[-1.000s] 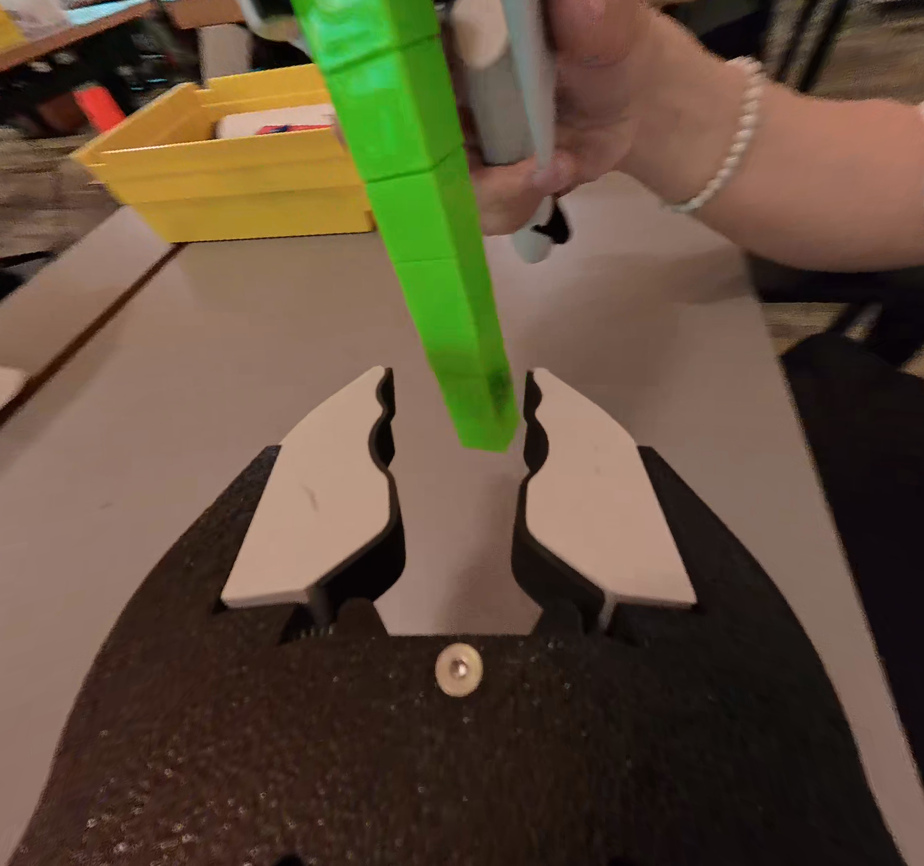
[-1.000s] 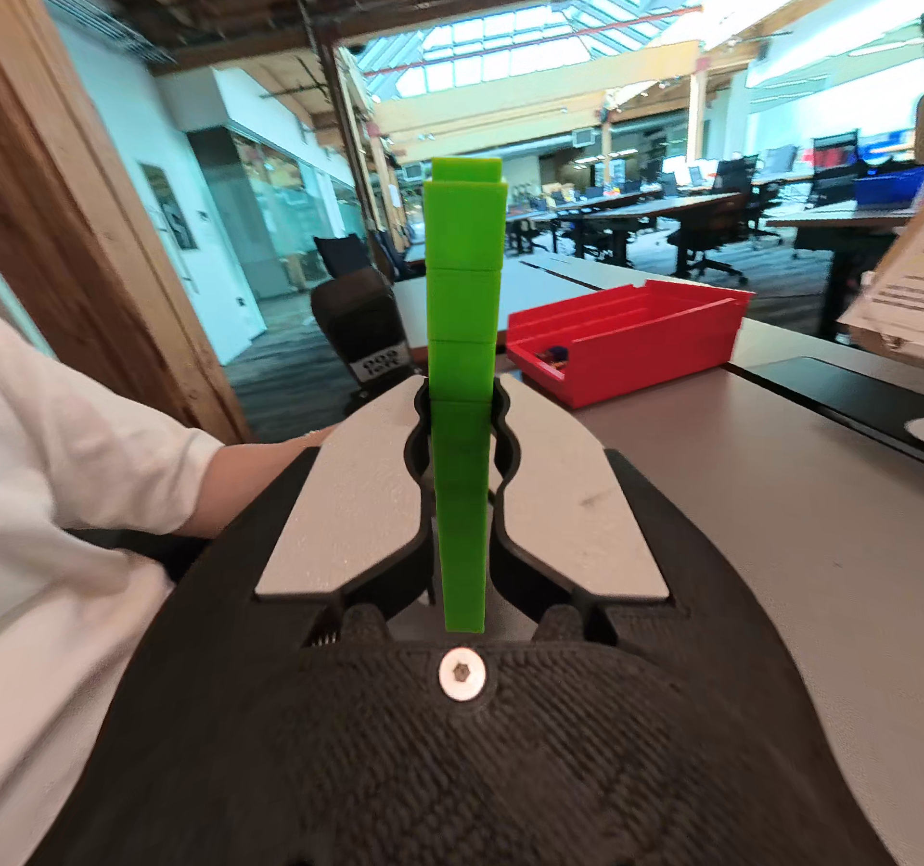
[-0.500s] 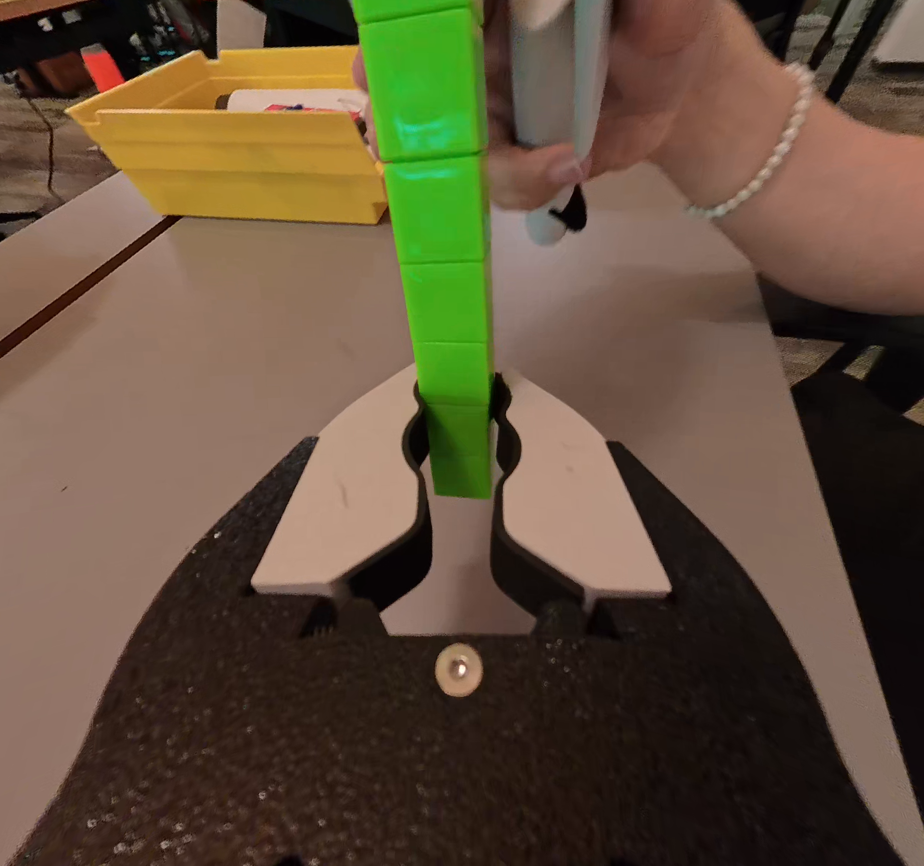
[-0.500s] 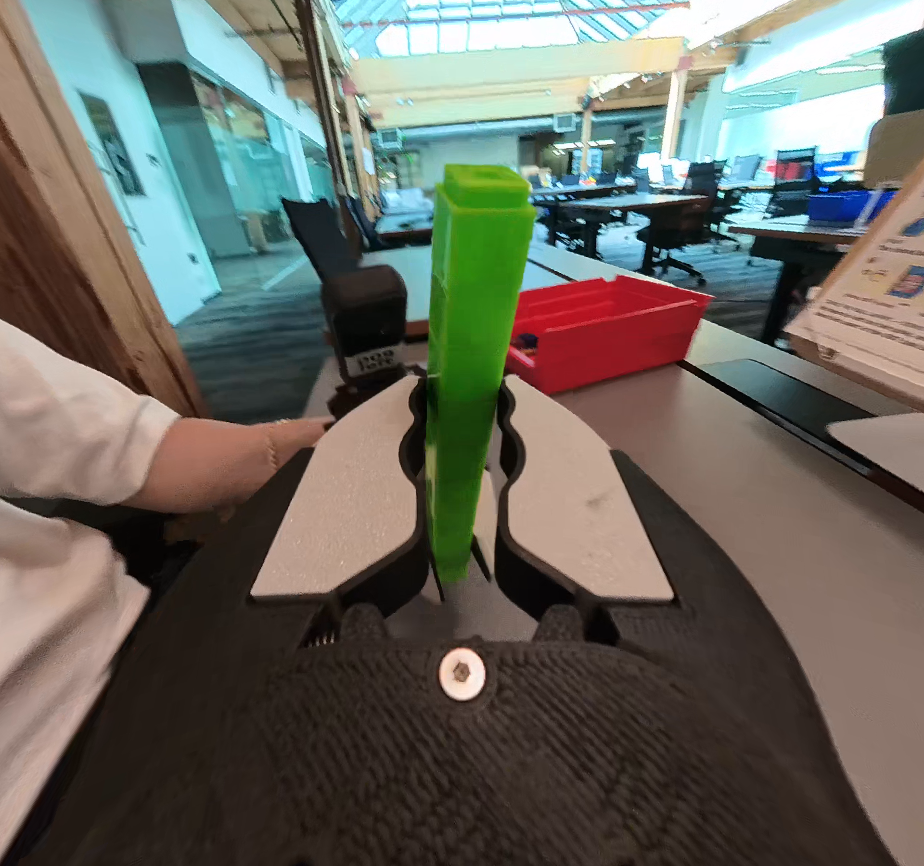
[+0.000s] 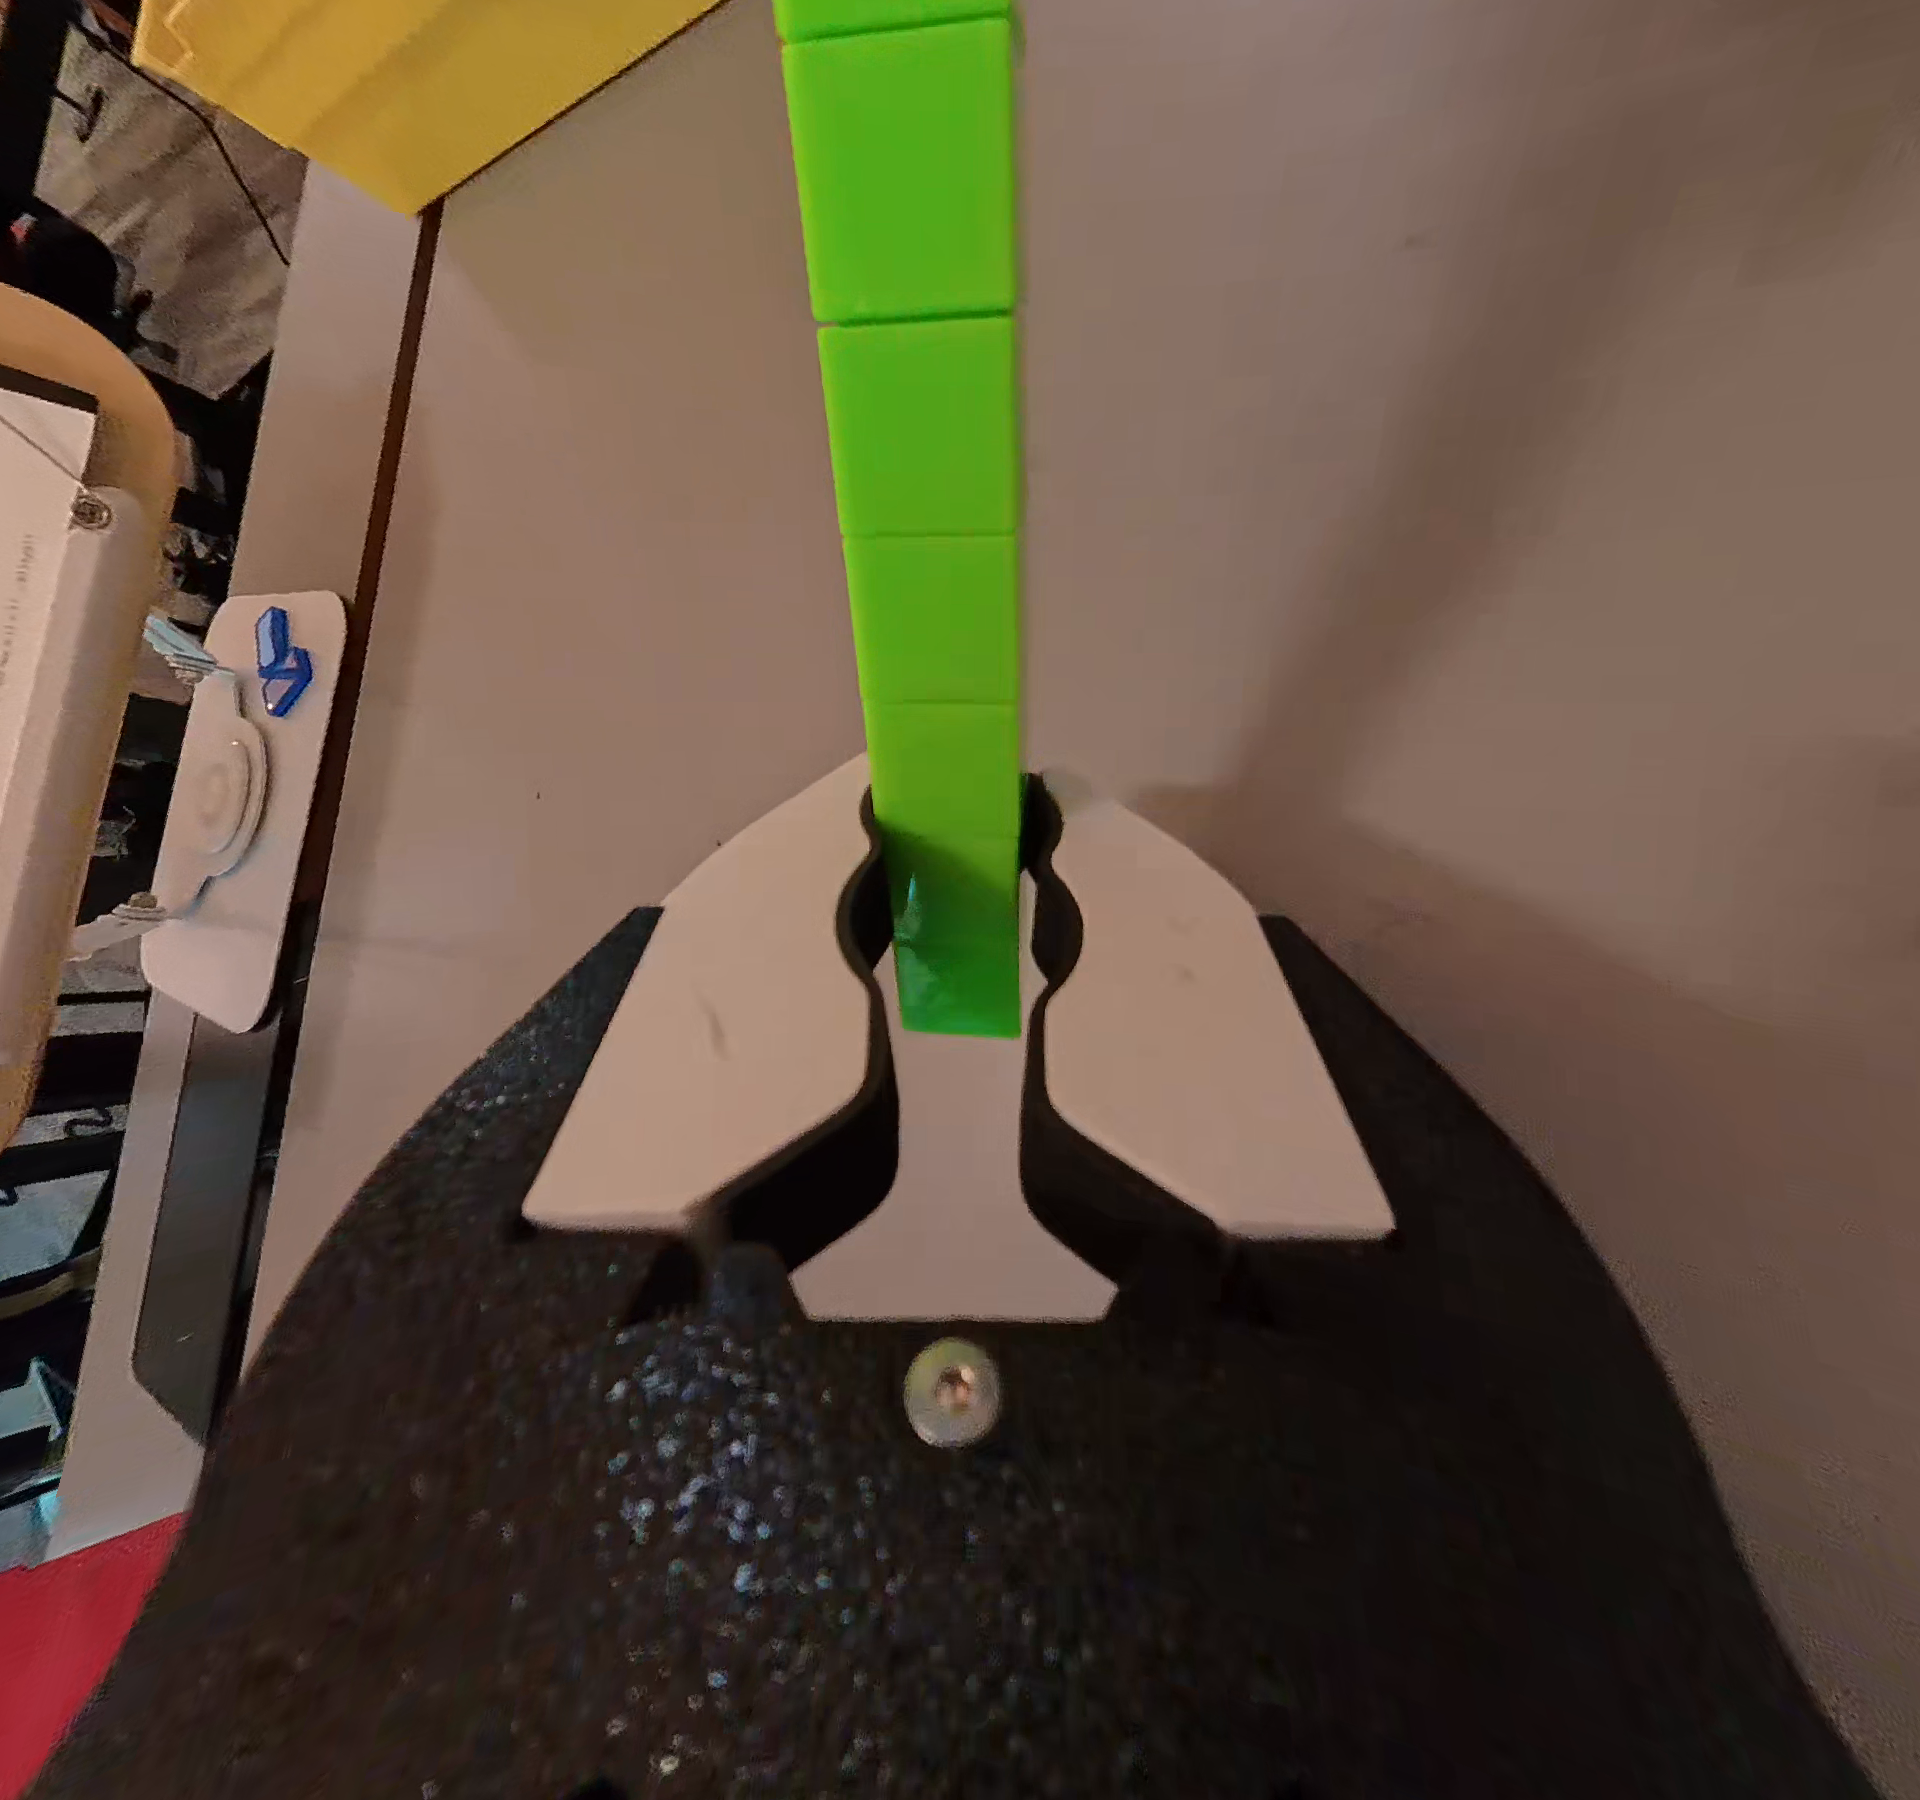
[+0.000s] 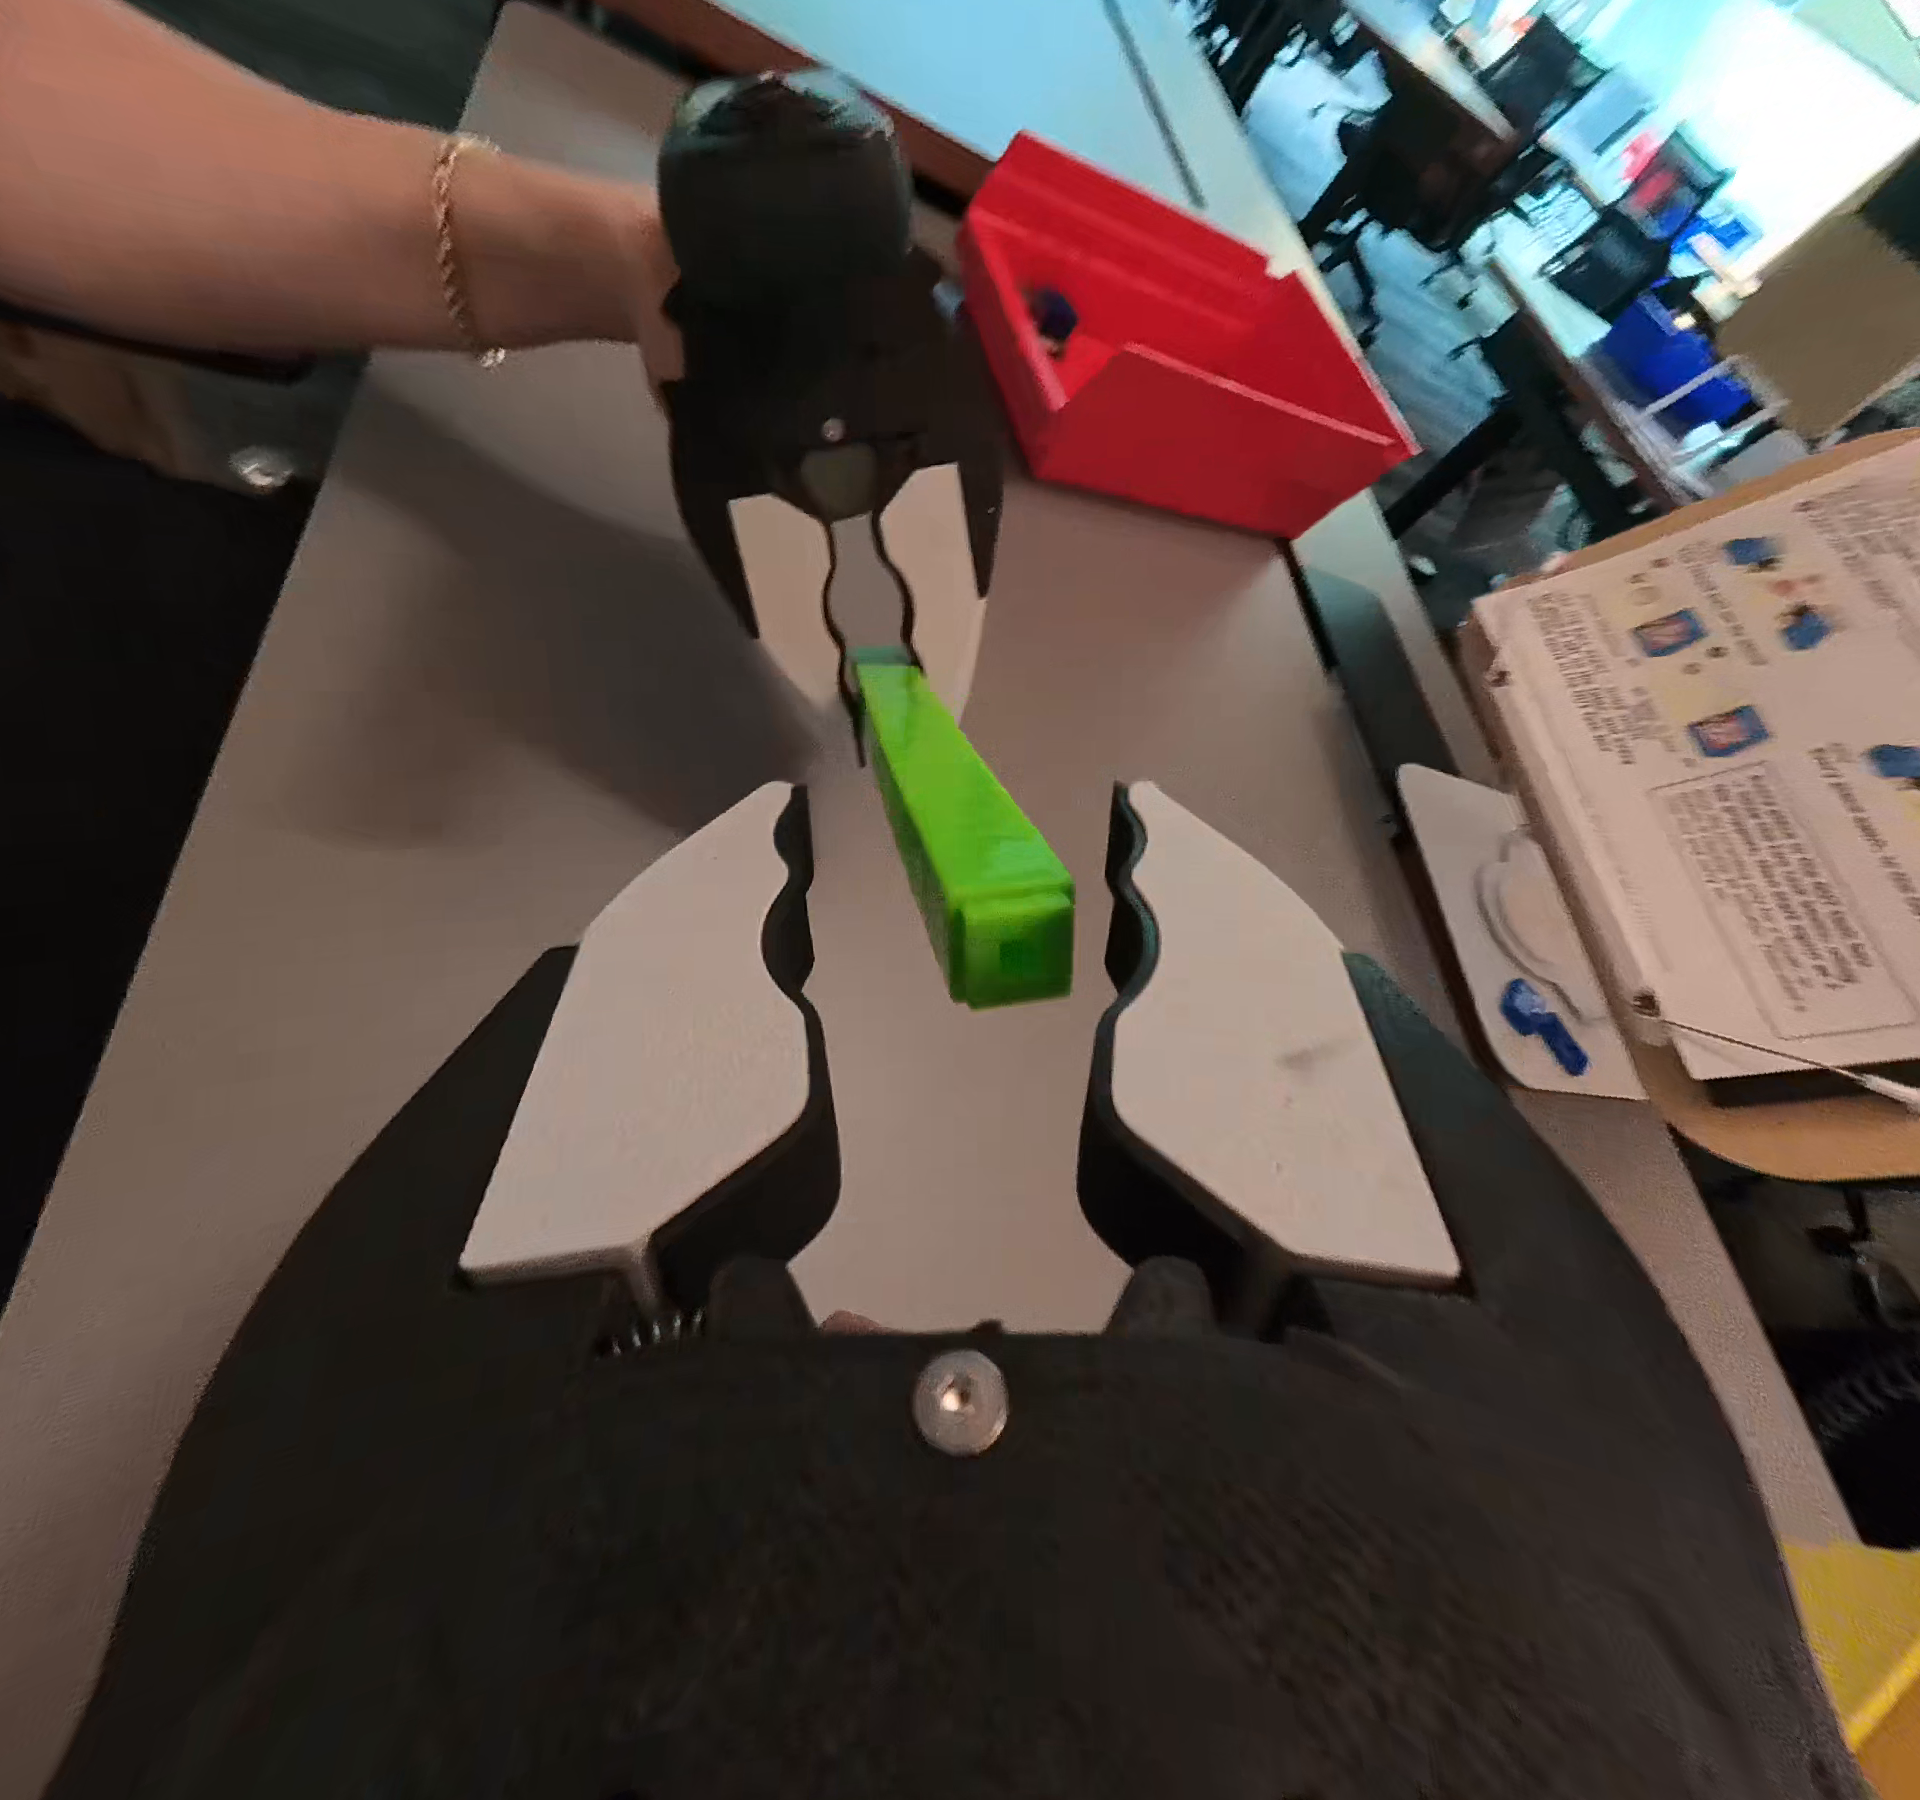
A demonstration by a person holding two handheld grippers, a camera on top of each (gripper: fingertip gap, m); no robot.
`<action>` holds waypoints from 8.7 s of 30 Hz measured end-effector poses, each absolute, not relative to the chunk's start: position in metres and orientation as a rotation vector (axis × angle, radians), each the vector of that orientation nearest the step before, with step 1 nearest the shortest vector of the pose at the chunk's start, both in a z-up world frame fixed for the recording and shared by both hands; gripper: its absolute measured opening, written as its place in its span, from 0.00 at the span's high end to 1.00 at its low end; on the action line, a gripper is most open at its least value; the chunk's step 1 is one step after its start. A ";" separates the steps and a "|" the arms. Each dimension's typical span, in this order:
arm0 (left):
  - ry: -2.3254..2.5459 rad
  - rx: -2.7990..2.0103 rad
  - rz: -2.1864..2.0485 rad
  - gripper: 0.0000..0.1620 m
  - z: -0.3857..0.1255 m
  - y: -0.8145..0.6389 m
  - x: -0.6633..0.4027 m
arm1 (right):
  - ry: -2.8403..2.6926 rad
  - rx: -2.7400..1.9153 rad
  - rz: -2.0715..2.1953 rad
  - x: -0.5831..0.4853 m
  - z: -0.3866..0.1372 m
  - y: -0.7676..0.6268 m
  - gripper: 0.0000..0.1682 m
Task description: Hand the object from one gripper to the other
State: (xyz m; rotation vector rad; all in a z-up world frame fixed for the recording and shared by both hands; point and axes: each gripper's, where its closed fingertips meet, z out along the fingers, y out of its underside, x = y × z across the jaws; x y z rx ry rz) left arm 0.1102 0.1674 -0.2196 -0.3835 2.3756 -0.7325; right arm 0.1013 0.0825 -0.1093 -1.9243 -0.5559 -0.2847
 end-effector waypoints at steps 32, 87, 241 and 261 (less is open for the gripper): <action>1.543 -0.650 -2.153 0.63 -0.094 0.183 0.105 | -0.206 -1.434 -0.027 0.135 -0.052 0.089 0.80; 1.726 -0.701 -1.434 0.69 -0.128 0.153 0.134 | -0.035 -1.417 -0.248 0.123 -0.051 0.147 0.87; 1.622 -0.490 -1.252 0.68 -0.169 0.067 0.126 | 0.441 -0.852 0.106 0.175 -0.001 0.073 0.88; 1.634 -0.775 -1.599 0.87 -0.116 0.154 0.129 | 0.221 -1.222 -0.190 0.196 -0.025 0.076 0.59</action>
